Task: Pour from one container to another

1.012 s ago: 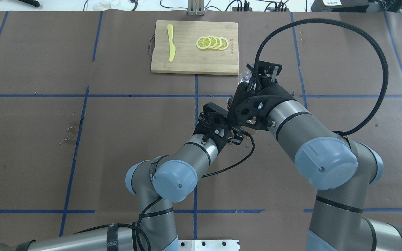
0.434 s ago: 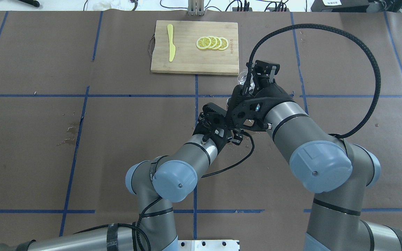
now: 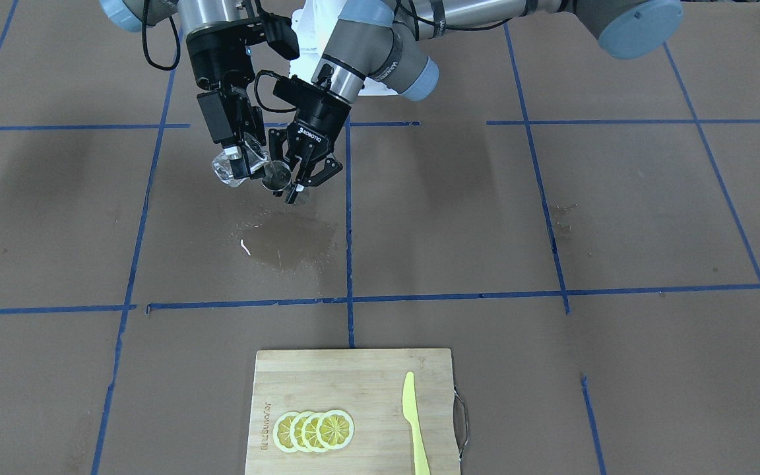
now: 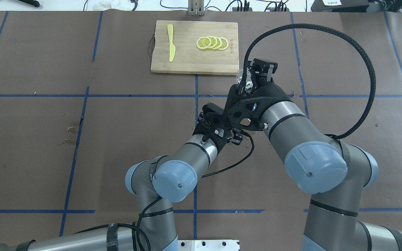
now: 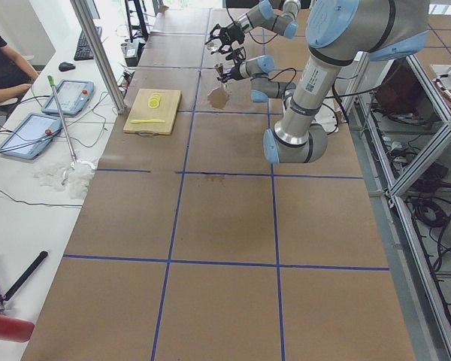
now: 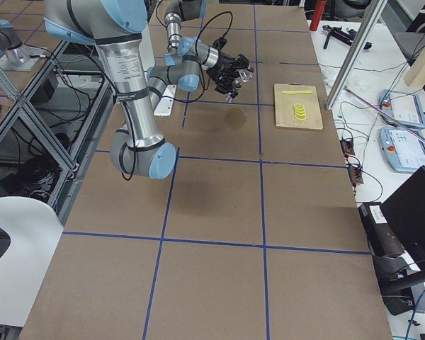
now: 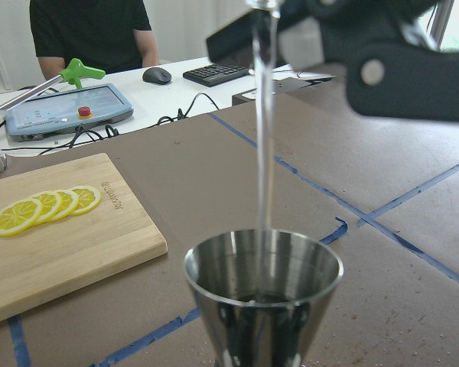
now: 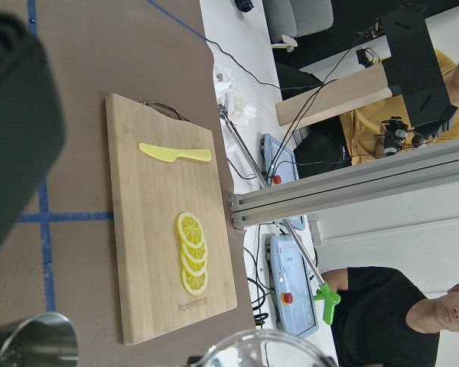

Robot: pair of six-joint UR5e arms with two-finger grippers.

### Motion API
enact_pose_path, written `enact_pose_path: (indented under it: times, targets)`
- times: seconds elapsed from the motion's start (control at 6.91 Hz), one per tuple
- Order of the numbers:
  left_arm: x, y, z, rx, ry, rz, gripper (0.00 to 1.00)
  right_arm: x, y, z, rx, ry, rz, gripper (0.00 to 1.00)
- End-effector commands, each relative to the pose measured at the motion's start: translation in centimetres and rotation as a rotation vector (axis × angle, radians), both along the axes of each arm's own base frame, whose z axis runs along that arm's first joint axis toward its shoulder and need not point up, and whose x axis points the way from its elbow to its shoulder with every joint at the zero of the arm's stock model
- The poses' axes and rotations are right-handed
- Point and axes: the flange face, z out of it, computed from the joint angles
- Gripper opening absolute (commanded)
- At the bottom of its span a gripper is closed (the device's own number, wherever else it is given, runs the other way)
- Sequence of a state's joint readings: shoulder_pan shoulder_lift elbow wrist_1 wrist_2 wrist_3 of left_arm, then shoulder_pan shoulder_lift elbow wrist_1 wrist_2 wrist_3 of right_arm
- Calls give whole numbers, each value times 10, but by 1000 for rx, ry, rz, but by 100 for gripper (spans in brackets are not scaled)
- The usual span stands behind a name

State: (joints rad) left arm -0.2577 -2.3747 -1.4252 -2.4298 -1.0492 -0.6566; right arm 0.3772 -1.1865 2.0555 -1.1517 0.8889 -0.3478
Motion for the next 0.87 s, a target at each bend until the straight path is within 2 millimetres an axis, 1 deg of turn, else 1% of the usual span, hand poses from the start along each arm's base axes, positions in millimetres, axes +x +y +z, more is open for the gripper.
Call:
enact_pose_path:
  times: [0.0, 0.29, 0.43, 0.58, 0.72]
  targets:
    - [0, 0, 0, 0, 0, 0, 0, 0, 0, -1, 19, 29, 14, 0]
    - [0, 0, -1, 1, 0, 0, 0, -5, 4, -3, 35, 57, 28, 0]
    - [0, 0, -1, 1, 0, 0, 0, -8, 4, -11, 36, 61, 30, 0]
    - [0, 0, -1, 1, 0, 0, 0, -9, 5, -10, 36, 62, 29, 0]
    - [0, 0, -1, 1, 0, 0, 0, -8, 6, -15, 35, 37, 29, 0]
